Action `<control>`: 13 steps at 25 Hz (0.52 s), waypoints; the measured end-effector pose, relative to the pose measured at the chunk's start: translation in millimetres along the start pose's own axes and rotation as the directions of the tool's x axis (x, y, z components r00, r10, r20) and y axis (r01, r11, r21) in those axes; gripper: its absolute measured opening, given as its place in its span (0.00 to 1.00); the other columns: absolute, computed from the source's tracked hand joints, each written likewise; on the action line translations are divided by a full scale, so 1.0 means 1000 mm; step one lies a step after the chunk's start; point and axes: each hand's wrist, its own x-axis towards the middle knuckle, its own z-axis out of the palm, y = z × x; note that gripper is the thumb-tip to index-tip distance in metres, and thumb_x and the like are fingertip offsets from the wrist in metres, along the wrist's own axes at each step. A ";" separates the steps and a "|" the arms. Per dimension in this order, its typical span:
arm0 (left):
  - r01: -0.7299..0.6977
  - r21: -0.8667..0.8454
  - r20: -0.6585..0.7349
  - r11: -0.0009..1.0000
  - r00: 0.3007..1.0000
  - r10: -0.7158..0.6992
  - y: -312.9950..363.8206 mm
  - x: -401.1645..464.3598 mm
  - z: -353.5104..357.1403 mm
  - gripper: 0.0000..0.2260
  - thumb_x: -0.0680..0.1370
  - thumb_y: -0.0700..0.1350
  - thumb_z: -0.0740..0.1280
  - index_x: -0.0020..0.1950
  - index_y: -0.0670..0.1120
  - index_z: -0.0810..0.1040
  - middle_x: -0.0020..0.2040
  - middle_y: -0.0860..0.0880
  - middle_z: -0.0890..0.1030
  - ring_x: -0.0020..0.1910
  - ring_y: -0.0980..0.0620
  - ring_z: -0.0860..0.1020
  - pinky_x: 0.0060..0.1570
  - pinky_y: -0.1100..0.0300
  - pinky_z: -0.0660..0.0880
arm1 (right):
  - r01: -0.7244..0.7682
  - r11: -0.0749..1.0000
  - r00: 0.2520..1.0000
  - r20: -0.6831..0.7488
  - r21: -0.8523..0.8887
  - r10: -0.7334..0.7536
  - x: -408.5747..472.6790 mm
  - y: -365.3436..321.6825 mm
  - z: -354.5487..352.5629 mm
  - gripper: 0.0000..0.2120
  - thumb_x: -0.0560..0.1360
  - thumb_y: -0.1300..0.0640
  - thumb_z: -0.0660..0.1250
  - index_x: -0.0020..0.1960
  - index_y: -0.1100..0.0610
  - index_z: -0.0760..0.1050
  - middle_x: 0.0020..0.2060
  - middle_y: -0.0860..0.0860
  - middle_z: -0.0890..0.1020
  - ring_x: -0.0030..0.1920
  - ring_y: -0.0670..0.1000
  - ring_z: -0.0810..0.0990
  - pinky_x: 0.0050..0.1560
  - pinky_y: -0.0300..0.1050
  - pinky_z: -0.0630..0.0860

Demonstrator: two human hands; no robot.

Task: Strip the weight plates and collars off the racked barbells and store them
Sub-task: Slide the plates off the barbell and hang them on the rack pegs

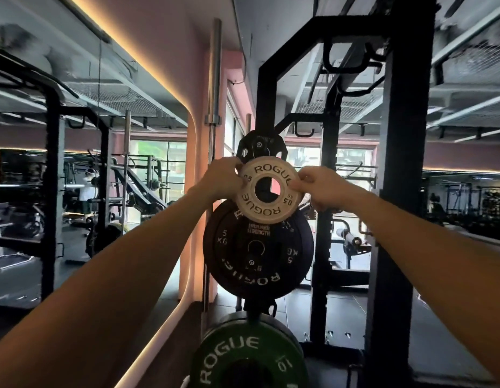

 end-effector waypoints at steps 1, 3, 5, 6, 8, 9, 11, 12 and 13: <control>-0.007 -0.011 -0.013 1.000 1.000 0.007 -0.002 0.011 -0.001 0.11 0.74 0.37 0.67 0.56 0.39 0.78 0.50 0.43 0.79 0.48 0.47 0.75 0.45 0.58 0.69 | 0.001 1.000 1.000 0.003 -0.003 -0.001 0.011 -0.001 -0.004 0.13 0.79 0.53 0.64 0.55 0.62 0.74 0.42 0.60 0.81 0.22 0.48 0.73 0.20 0.36 0.68; -0.022 -0.036 -0.022 0.999 1.000 0.021 -0.005 0.037 -0.004 0.11 0.74 0.36 0.67 0.56 0.39 0.78 0.47 0.45 0.77 0.47 0.47 0.76 0.42 0.59 0.70 | -0.004 1.000 1.000 -0.014 0.006 0.004 0.037 -0.002 -0.012 0.14 0.79 0.52 0.65 0.56 0.62 0.74 0.44 0.62 0.82 0.25 0.52 0.72 0.22 0.39 0.69; -0.037 -0.058 -0.027 0.998 0.999 0.035 -0.009 0.063 -0.007 0.12 0.74 0.37 0.67 0.57 0.39 0.77 0.46 0.46 0.77 0.47 0.48 0.76 0.40 0.59 0.73 | -0.005 1.000 0.999 -0.052 0.012 0.006 0.062 -0.005 -0.020 0.13 0.79 0.52 0.66 0.56 0.62 0.74 0.41 0.61 0.81 0.25 0.53 0.72 0.21 0.39 0.69; -0.048 -0.064 -0.032 0.997 0.998 0.046 -0.011 0.076 -0.009 0.12 0.74 0.37 0.68 0.58 0.39 0.77 0.47 0.46 0.78 0.47 0.47 0.78 0.42 0.57 0.75 | -0.005 1.000 0.998 -0.070 0.011 0.006 0.073 -0.007 -0.023 0.13 0.78 0.52 0.66 0.55 0.62 0.74 0.40 0.59 0.81 0.25 0.53 0.72 0.21 0.39 0.69; -0.076 -0.077 -0.048 0.994 0.996 0.072 -0.016 0.101 -0.013 0.12 0.74 0.37 0.68 0.57 0.38 0.77 0.50 0.43 0.81 0.50 0.44 0.80 0.51 0.49 0.79 | 0.011 1.000 0.996 -0.084 0.016 -0.009 0.095 -0.012 -0.029 0.11 0.78 0.53 0.66 0.54 0.61 0.75 0.40 0.59 0.81 0.25 0.52 0.72 0.21 0.39 0.68; -0.081 -0.082 -0.055 0.993 0.996 0.077 -0.019 0.111 -0.015 0.12 0.74 0.37 0.68 0.57 0.38 0.77 0.51 0.42 0.81 0.51 0.42 0.80 0.53 0.47 0.79 | 0.021 0.999 0.996 -0.089 0.028 -0.019 0.104 -0.013 -0.029 0.11 0.79 0.53 0.66 0.53 0.61 0.75 0.41 0.60 0.81 0.24 0.52 0.72 0.21 0.40 0.69; -0.093 -0.076 -0.073 0.993 0.993 0.087 -0.028 0.133 -0.015 0.11 0.74 0.37 0.68 0.57 0.38 0.77 0.52 0.41 0.81 0.51 0.41 0.80 0.54 0.46 0.78 | 0.033 0.999 0.993 -0.114 0.015 -0.031 0.125 -0.013 -0.028 0.10 0.79 0.53 0.66 0.51 0.61 0.76 0.40 0.57 0.81 0.27 0.53 0.73 0.26 0.43 0.70; -0.097 -0.070 -0.076 0.993 0.993 0.092 -0.032 0.144 -0.014 0.11 0.75 0.38 0.67 0.57 0.38 0.77 0.53 0.40 0.81 0.52 0.41 0.80 0.55 0.46 0.78 | 0.036 0.999 0.991 -0.128 -0.006 -0.036 0.135 -0.012 -0.027 0.09 0.78 0.53 0.66 0.50 0.59 0.76 0.40 0.56 0.81 0.30 0.55 0.75 0.28 0.43 0.71; -0.101 -0.068 -0.076 0.993 0.993 0.096 -0.037 0.155 -0.013 0.12 0.75 0.38 0.68 0.57 0.38 0.77 0.53 0.40 0.81 0.52 0.41 0.80 0.55 0.46 0.78 | 0.034 0.999 0.990 -0.138 -0.023 -0.037 0.145 -0.011 -0.025 0.08 0.78 0.52 0.66 0.48 0.58 0.75 0.39 0.56 0.81 0.33 0.56 0.76 0.30 0.44 0.71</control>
